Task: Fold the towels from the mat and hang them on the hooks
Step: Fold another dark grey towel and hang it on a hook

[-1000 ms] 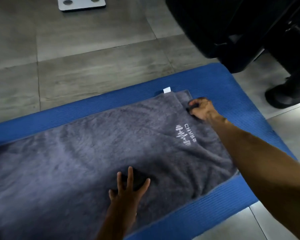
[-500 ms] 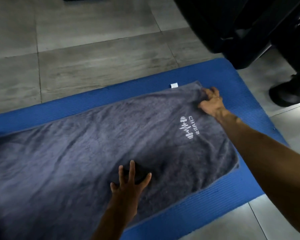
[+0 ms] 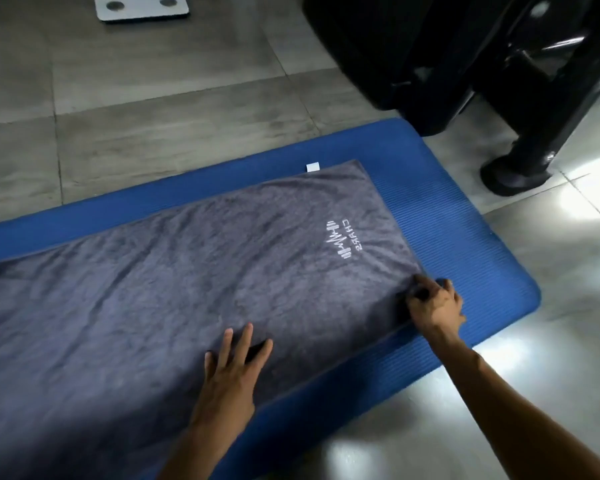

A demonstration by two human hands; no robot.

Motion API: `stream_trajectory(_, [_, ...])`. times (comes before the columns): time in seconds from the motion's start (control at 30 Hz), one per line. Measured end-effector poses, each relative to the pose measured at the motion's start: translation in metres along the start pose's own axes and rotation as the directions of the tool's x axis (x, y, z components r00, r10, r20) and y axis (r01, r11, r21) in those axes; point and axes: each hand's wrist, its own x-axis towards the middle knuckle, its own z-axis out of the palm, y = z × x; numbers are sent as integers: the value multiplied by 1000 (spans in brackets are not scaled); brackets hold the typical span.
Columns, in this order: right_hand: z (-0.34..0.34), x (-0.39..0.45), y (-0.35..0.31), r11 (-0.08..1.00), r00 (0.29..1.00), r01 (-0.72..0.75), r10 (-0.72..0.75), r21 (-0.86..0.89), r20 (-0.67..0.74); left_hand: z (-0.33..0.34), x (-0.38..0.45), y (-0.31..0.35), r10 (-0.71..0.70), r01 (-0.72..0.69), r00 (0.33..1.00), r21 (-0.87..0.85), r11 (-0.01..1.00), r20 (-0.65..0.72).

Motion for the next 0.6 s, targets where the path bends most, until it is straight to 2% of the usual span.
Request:
stream_trajectory(0.1, [-9, 2, 7, 993, 995, -96, 92, 73, 48, 32, -31, -1, 86, -83, 994, 50, 995, -69])
stream_trajectory(0.17, [-8, 8, 15, 975, 993, -113, 105, 193, 54, 41, -50, 0, 149, -138, 980, 84, 987, -133])
stream_trajectory(0.27, [-17, 11, 16, 939, 994, -108, 101, 326, 37, 39, -63, -9, 147, -128, 963, 97, 987, -227])
stream_trajectory(0.4, [-21, 24, 24, 910, 991, -126, 134, 396, 6, 39, -57, -20, 51, -43, 993, 81, 996, -105])
stream_trajectory(0.53, [-26, 24, 30, 968, 997, -73, 80, 240, -19, 20, -53, -8, 75, -75, 997, 35, 997, -16])
stream_trajectory(0.6, [-30, 16, 27, 1000, 996, -21, 20, -15, -91, 18, -56, -4, 84, -84, 996, -5, 996, 26])
